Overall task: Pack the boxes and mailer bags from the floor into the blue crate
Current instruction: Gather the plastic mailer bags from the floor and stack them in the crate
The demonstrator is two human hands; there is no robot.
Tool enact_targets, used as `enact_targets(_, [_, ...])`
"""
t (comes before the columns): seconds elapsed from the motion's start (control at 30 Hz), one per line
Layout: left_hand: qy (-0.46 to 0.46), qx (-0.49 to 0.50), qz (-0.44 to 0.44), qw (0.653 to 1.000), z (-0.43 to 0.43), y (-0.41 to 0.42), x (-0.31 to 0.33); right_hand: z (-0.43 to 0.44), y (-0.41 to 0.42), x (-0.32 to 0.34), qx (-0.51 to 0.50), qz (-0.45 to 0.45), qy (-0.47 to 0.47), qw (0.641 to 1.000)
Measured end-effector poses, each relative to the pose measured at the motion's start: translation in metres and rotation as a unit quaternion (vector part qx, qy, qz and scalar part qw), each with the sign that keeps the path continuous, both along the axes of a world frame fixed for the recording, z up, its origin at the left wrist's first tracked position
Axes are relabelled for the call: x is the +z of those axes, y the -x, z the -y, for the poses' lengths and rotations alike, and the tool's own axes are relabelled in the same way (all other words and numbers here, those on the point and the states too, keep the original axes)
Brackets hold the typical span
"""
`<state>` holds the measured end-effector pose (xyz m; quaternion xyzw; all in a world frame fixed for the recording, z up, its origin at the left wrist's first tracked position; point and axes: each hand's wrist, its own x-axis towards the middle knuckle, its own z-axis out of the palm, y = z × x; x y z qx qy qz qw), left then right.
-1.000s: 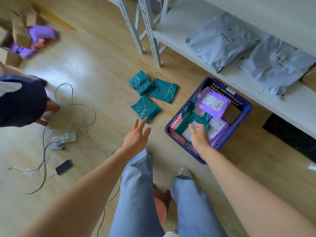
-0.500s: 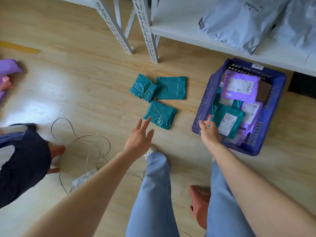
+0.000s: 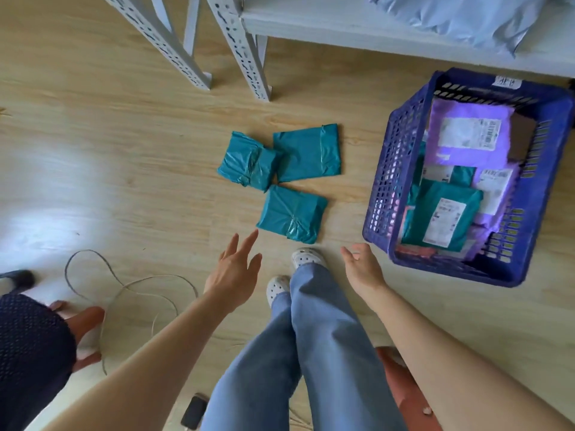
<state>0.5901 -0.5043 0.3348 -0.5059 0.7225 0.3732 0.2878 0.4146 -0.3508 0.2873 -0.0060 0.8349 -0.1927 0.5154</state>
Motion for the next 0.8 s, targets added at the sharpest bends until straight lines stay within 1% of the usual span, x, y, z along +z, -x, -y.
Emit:
enact_targets(0.1, [-0.013,0.002,-0.002,1.000,0.010,0.002,-0.026,0.008,-0.008,-0.024,0.015,0.015,-0.006,1.000])
enact_targets(0.2, [-0.042,0.012,0.001,0.999,0.014,0.004,-0.052,0.010,-0.020,-0.042,0.008,0.023,-0.006,1.000])
enact_targets(0.3, [-0.070,0.015,0.007,0.997,0.020,0.008,-0.081,0.015,-0.027,-0.064,-0.019,0.019,-0.009,1.000])
enact_targets(0.37, [-0.083,-0.010,0.012,0.996,0.029,0.013,-0.105,0.021,-0.031,-0.085,-0.042,0.013,-0.008,0.999])
enact_targets(0.47, [-0.081,-0.076,0.018,0.994,0.045,0.023,-0.150,0.027,-0.041,-0.130,-0.078,0.012,-0.021,0.997])
enact_targets(0.53, [-0.084,-0.088,0.010,0.993,0.054,0.026,-0.186,0.032,-0.049,-0.165,-0.093,0.017,-0.032,0.995])
enact_targets(0.63, [-0.093,-0.083,0.018,0.992,0.062,0.027,-0.247,0.037,-0.060,-0.222,-0.095,0.014,-0.040,0.995])
enact_targets(0.73, [-0.098,-0.047,0.043,0.993,0.064,0.033,-0.302,0.040,-0.063,-0.275,-0.101,0.025,-0.042,0.994])
enact_targets(0.8, [-0.090,-0.027,0.042,0.995,0.063,0.038,-0.334,0.040,-0.062,-0.305,-0.093,0.019,-0.043,0.995])
